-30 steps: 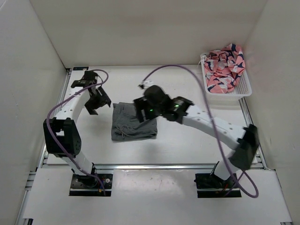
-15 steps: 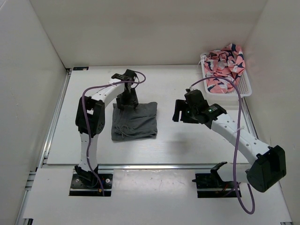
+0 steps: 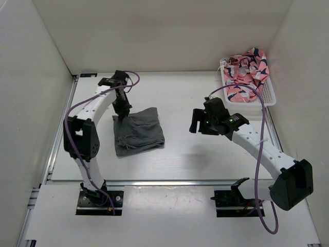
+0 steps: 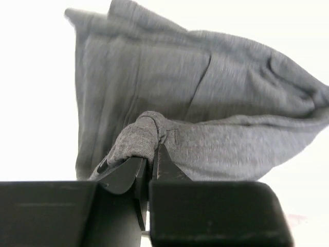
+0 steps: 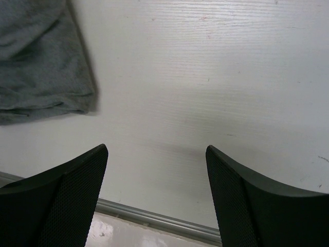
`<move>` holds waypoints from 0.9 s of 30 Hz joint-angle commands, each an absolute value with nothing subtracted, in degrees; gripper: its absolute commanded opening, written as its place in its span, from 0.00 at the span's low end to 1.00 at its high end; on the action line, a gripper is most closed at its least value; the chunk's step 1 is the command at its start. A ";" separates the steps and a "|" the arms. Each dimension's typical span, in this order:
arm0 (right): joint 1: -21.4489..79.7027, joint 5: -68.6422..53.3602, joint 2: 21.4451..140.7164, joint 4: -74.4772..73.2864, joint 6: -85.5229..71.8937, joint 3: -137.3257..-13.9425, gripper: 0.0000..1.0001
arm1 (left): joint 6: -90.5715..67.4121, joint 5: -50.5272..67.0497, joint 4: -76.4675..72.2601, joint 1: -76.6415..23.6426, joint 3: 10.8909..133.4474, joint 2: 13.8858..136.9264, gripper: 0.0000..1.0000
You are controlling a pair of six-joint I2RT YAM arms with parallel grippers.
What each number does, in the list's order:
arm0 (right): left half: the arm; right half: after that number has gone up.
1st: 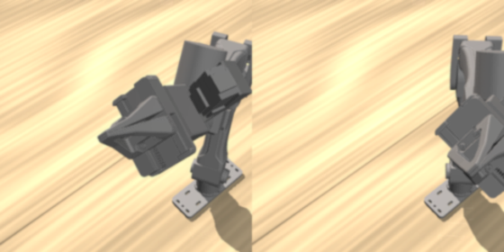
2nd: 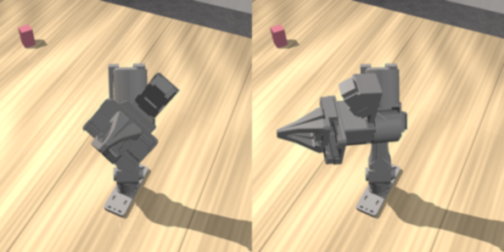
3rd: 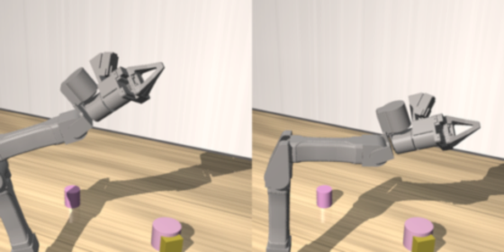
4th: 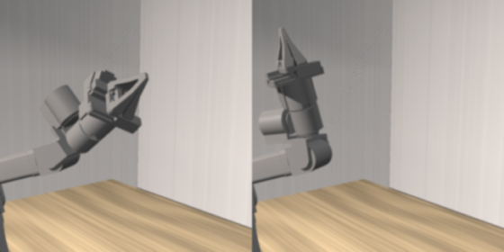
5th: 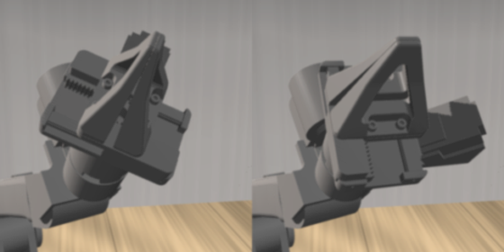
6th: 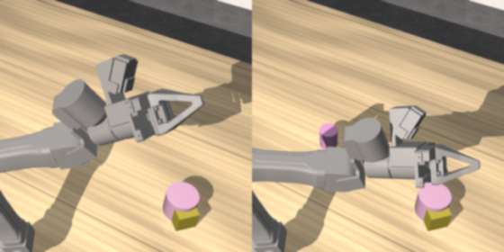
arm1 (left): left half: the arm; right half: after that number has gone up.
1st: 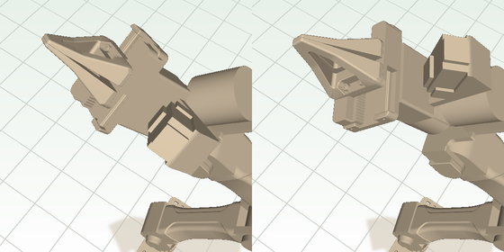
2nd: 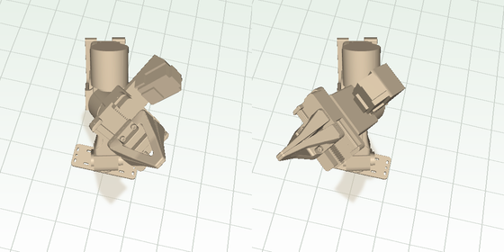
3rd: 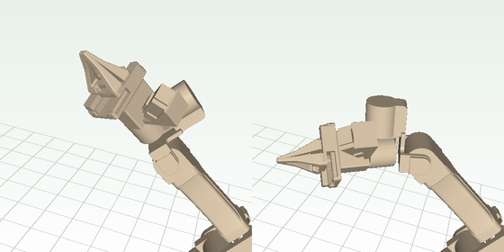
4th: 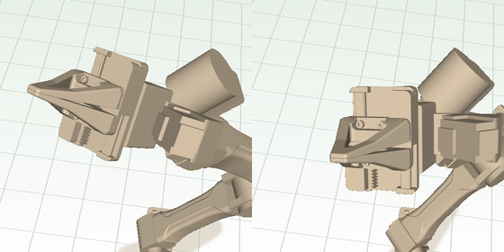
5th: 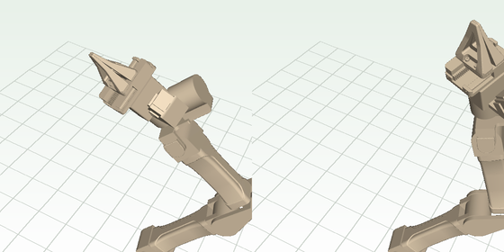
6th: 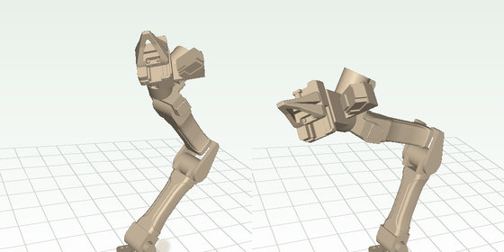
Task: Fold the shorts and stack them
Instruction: Fold the shorts
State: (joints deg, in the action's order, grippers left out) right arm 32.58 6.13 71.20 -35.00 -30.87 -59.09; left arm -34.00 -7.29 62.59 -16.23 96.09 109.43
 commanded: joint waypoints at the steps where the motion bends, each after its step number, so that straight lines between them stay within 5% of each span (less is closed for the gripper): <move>1: 32.26 4.75 72.16 -34.45 -29.27 -60.82 0.82 | -34.19 -7.65 63.29 -12.58 90.89 101.97 0.10; 4: 32.26 3.08 74.44 -33.93 -28.75 -61.87 0.84 | -34.72 -7.65 61.18 -10.47 84.74 100.82 0.32; 5: 32.78 3.08 75.05 -33.40 -28.74 -61.87 0.85 | -34.72 -7.12 59.69 -8.72 82.46 100.81 0.44; 6: 33.31 2.21 76.28 -33.40 -28.74 -62.57 0.85 | -34.72 -7.12 59.68 -7.92 81.75 100.81 0.66; 8: 34.01 1.58 78.47 -32.78 -27.60 -64.24 0.85 | -34.72 -6.42 58.97 -6.77 81.74 100.81 0.78; 21: 42.89 -17.57 111.51 -31.73 -21.36 -92.09 0.91 | -36.91 -12.74 58.89 -1.93 78.40 94.04 0.79; 27: 46.05 -19.07 122.68 -30.67 -22.67 -97.12 0.84 | -35.16 -12.13 57.74 -0.18 78.04 96.67 0.74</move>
State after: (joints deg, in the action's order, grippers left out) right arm 44.97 -15.79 120.66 -30.68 -22.83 -94.02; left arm -35.97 -11.42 59.27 -0.78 77.82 96.66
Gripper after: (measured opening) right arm 0.847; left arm 0.743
